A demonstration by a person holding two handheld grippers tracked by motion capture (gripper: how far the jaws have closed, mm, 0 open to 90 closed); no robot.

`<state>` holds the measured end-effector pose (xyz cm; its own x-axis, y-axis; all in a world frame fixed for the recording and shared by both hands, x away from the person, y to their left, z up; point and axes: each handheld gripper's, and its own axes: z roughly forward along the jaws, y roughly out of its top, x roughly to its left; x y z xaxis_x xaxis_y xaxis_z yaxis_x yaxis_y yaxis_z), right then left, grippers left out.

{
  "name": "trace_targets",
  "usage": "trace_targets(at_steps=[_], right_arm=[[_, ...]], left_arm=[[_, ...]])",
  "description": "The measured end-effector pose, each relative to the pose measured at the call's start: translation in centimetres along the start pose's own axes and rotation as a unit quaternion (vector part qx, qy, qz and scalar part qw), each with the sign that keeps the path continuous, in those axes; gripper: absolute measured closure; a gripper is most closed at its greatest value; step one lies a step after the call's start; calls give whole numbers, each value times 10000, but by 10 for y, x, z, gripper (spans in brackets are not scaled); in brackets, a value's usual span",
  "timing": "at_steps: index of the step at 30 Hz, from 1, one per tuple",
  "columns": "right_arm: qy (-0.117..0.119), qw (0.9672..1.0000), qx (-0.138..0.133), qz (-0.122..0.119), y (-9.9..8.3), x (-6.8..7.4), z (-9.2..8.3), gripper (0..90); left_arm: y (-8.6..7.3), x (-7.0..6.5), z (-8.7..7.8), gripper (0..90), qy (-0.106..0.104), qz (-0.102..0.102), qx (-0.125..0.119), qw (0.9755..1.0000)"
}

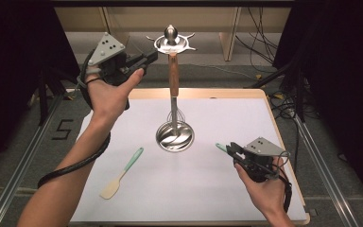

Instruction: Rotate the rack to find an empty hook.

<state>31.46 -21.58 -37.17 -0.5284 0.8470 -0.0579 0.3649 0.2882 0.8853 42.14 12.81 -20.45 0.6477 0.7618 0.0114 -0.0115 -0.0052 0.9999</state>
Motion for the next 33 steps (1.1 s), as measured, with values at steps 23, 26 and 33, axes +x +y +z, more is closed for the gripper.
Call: trace_targets(at_steps=[23, 26, 33], right_arm=[[-30, 9996, -91, 255, 0, 2, 4, 769], [-26, 9999, -34, 91, 2, 0, 3, 769], [-42, 9997, -151, 161, 3, 4, 6, 765]], left_arm=[[1, 26, 18, 891, 414, 200, 181, 9988], [2, 28, 20, 891, 445, 228, 210, 9985], [5, 34, 25, 892, 447, 347, 301, 9979]])
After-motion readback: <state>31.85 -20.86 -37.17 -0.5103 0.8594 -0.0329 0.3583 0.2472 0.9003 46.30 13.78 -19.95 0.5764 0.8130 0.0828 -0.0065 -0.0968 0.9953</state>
